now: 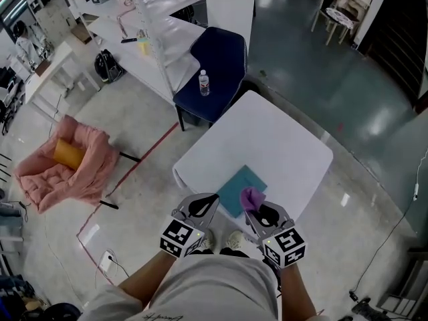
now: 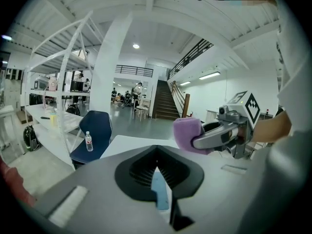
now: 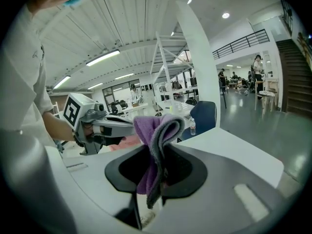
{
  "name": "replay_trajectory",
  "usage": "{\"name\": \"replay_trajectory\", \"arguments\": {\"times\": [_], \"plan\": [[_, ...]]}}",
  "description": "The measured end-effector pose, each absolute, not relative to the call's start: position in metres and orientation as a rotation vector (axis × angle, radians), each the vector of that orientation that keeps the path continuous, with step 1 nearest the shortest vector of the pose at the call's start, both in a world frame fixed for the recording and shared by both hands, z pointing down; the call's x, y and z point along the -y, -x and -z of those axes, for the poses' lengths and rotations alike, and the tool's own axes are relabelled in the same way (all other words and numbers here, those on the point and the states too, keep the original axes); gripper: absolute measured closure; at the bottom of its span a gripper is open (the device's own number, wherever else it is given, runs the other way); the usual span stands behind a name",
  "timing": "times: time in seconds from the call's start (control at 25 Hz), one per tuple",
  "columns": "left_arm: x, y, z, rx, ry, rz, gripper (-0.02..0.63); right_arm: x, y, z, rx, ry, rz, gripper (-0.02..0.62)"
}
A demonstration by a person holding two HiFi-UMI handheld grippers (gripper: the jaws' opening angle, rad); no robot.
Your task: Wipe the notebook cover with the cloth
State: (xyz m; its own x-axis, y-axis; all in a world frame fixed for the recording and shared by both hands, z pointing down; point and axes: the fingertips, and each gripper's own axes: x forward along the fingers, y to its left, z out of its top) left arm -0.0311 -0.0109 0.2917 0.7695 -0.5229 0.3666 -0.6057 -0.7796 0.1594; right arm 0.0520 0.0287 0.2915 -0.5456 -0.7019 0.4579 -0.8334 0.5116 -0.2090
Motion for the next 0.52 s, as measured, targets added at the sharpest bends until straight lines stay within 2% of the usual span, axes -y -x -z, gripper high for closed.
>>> {"name": "replay_trajectory", "arguments": {"times": [0.52], "plan": [[0.004,0.029,-0.289,0.844,-2.71,-0.458,0.606,-0.032,-0.041,-0.294,2.447,-1.255,-0.592,0.486]]}}
